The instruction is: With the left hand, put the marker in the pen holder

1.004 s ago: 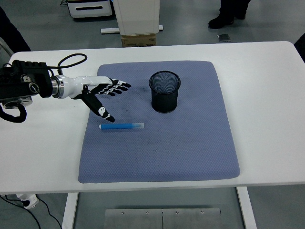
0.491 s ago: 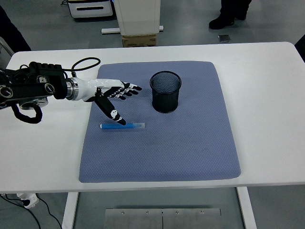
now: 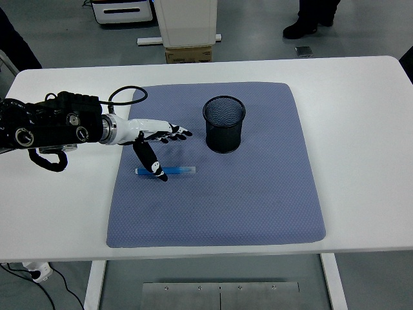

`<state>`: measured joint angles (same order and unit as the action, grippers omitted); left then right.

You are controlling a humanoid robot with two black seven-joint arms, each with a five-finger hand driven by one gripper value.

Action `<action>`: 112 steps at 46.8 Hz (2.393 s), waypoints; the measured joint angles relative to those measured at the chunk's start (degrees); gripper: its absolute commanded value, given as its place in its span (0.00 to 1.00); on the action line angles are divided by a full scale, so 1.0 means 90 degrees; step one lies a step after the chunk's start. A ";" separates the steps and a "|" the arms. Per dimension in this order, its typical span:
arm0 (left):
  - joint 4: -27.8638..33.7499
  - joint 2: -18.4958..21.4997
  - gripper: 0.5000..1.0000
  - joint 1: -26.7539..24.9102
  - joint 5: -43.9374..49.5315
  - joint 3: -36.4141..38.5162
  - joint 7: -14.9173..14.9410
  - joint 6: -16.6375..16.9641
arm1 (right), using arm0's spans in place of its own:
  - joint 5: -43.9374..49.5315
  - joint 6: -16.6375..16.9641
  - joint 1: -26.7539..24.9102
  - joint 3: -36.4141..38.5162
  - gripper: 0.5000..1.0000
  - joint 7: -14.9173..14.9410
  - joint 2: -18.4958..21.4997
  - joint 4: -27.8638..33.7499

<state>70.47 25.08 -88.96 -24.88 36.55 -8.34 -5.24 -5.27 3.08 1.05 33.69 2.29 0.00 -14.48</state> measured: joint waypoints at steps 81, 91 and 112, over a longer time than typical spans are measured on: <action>0.0197 -0.0160 0.34 0.0061 -0.1103 0.0165 -0.0030 0.0368 | 0.0000 0.0000 0.0000 -0.0003 1.00 0.0000 0.0000 0.0001; 0.0189 -0.0160 0.29 0.0066 -0.1122 0.0163 -0.0067 0.0377 | 0.0000 0.0000 0.0000 -0.0003 1.00 0.0000 0.0000 0.0000; 0.0186 -0.0178 0.29 0.0132 -0.1443 0.0159 -0.0106 0.0490 | 0.0000 0.0000 0.0000 -0.0003 1.00 0.0000 0.0000 -0.0001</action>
<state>72.15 23.48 -87.77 -37.87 37.98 -9.30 -0.83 -5.27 3.08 1.06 33.66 2.29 0.00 -14.49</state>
